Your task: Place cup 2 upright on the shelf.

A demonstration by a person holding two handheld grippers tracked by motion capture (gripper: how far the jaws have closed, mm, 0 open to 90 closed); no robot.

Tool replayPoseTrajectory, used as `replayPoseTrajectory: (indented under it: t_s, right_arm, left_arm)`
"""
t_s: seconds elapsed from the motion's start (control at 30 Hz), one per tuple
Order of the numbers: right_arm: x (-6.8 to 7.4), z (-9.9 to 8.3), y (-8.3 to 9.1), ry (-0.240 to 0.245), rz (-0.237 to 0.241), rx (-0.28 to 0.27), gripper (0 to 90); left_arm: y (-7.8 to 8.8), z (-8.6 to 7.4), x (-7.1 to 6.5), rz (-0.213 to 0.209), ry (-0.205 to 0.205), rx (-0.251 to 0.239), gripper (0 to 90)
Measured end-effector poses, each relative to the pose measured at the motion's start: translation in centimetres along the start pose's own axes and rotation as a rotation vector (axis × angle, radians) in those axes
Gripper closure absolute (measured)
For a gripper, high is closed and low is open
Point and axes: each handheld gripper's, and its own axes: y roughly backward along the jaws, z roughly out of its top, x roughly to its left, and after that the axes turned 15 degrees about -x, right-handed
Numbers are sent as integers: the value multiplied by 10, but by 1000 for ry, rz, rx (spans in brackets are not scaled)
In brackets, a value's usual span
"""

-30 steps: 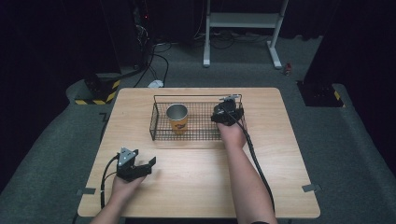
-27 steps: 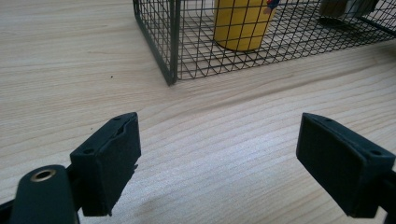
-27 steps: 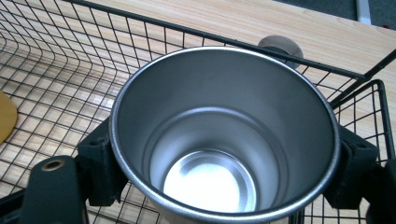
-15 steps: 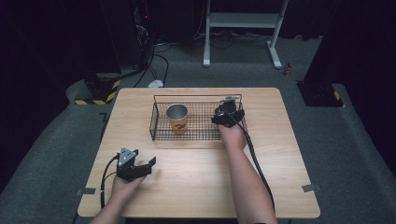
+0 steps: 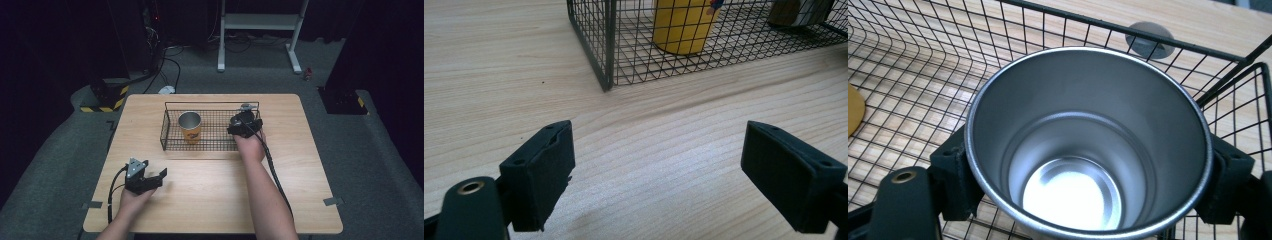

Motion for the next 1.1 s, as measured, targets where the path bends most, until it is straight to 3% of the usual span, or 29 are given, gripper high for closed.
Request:
replayPoseTrajectory:
  t_s: [0.37,0.47,0.63,0.83,1.1]
  right_arm:
    - [1,4,-3,-43,5,-35,185]
    - [4,4,-3,-27,6,-53,185]
    - [9,1,-6,-18,3,-29,182]
    - [6,1,-6,-42,11,4,159]
    - [5,2,-4,-37,8,9,119]
  left_arm:
    - [0,0,0,0,1,0,146]
    - [0,0,0,-1,1,-2,146]
    - [0,0,0,-2,1,-2,146]
    - [0,0,0,-1,1,-2,146]
    - [0,0,0,0,0,0,146]
